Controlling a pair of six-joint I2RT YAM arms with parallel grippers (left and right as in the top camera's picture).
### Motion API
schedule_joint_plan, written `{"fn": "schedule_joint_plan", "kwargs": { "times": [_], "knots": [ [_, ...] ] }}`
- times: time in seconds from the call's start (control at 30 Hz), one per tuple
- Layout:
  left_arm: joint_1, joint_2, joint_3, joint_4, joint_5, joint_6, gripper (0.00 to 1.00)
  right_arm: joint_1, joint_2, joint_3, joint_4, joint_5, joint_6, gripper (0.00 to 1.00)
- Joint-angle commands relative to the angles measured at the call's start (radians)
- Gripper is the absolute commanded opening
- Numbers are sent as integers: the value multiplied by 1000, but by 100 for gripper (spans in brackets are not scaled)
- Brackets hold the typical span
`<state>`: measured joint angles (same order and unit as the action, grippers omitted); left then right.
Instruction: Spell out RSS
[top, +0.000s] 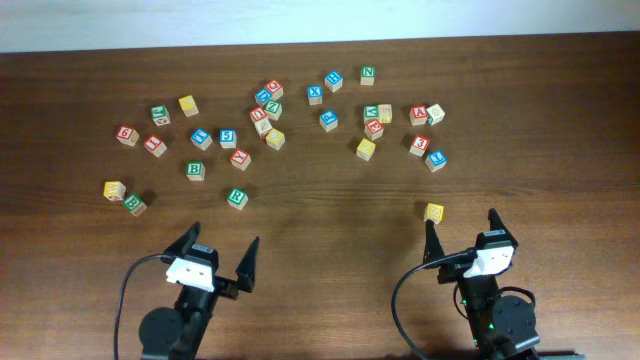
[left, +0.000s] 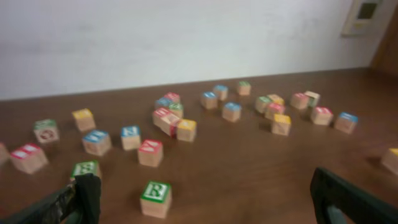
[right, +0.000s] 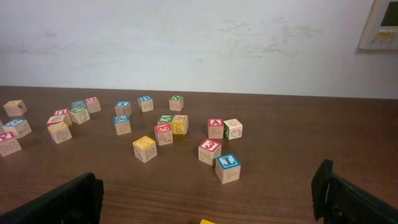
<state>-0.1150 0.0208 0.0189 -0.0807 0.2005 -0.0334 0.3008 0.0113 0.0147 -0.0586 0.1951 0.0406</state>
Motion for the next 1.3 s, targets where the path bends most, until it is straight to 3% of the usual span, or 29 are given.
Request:
{"fn": "schedule_joint_plan", "kwargs": {
  "times": [0.0,0.2,0.43,0.57,0.73,0.93,1.03,1.1,1.27],
  "knots": [
    [6,84,101,-176,9,-49,99,-6,-3,-9,-4,-5,-7,98],
    [6,444,409,-286,-123,25,99,-6,-3,-9,-4,-5,-7,99],
    [6,1111,890,-557,-269,38,99,-6,-3,-9,-4,-5,-7,98],
    [6,1352,967,-522,-261,37,99,-6,-3,-9,-4,-5,-7,98],
    [6,1502,967,-457,-246,37,99,-6,-3,-9,-4,-5,-7,98],
    [6,1563,967,-371,-245,41,99,-6,-3,-9,-4,-5,-7,98],
    [6,1595,967,-364,-142,209,99,-6,-3,-9,-4,-5,-7,98],
    [6,1618,967,-365,-140,240,99,-6,-3,-9,-4,-5,-7,98],
    [6,1697,967,-345,-145,264,84,-6,-3,-9,-4,-5,-7,99]
  ]
}}
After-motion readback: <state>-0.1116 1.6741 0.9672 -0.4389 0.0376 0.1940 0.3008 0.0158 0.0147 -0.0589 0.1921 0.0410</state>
